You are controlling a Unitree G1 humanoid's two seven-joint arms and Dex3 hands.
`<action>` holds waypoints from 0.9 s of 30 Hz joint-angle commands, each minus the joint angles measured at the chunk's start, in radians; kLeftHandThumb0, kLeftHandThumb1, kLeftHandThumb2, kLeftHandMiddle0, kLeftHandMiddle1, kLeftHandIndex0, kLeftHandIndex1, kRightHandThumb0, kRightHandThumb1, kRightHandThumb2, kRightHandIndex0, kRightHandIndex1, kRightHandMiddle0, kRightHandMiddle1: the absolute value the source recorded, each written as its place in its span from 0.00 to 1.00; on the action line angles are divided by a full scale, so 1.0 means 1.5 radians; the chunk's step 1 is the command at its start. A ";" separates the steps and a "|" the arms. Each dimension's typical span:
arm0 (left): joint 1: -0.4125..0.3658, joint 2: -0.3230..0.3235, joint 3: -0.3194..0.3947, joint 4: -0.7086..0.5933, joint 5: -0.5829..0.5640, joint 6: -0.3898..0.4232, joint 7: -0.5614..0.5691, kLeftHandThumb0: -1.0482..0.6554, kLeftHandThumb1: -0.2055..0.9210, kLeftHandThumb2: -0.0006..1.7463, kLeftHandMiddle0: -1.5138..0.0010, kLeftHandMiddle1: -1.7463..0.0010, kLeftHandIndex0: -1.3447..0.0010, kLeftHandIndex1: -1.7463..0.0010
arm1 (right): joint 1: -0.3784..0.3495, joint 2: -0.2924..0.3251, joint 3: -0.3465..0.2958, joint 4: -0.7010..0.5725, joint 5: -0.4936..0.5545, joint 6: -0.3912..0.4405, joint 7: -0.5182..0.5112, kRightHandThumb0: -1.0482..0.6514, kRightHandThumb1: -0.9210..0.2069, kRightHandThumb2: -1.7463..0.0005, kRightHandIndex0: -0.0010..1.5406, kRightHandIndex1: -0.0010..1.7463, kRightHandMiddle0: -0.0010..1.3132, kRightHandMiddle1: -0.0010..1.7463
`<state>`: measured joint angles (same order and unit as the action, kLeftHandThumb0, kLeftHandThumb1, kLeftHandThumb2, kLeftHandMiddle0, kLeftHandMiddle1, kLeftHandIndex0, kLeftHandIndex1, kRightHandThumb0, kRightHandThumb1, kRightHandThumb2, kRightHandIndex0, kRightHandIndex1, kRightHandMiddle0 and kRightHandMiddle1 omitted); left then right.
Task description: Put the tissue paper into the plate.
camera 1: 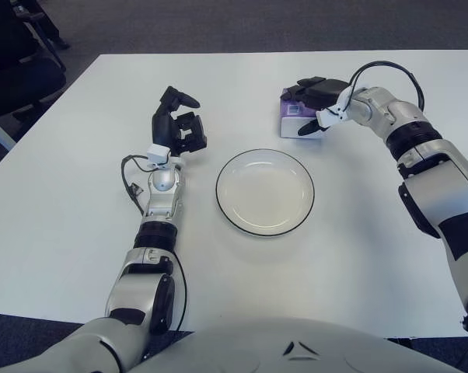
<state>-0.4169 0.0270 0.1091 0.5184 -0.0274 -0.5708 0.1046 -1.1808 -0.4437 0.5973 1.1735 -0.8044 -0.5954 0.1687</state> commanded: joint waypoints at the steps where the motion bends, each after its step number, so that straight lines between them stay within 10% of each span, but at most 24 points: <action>1: 0.148 -0.040 -0.003 0.066 0.002 0.003 0.011 0.35 0.53 0.70 0.14 0.00 0.59 0.00 | 0.002 0.014 0.020 0.035 -0.015 0.016 0.003 0.10 0.00 0.72 0.00 0.00 0.00 0.29; 27: 0.144 -0.037 -0.001 0.070 -0.002 -0.002 0.004 0.35 0.53 0.71 0.13 0.00 0.58 0.00 | 0.045 0.034 0.028 0.071 0.005 0.066 0.058 0.13 0.10 0.74 0.00 0.00 0.00 0.37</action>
<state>-0.4159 0.0260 0.1093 0.5159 -0.0277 -0.5709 0.1047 -1.1888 -0.4076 0.6176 1.2375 -0.7910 -0.5334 0.1743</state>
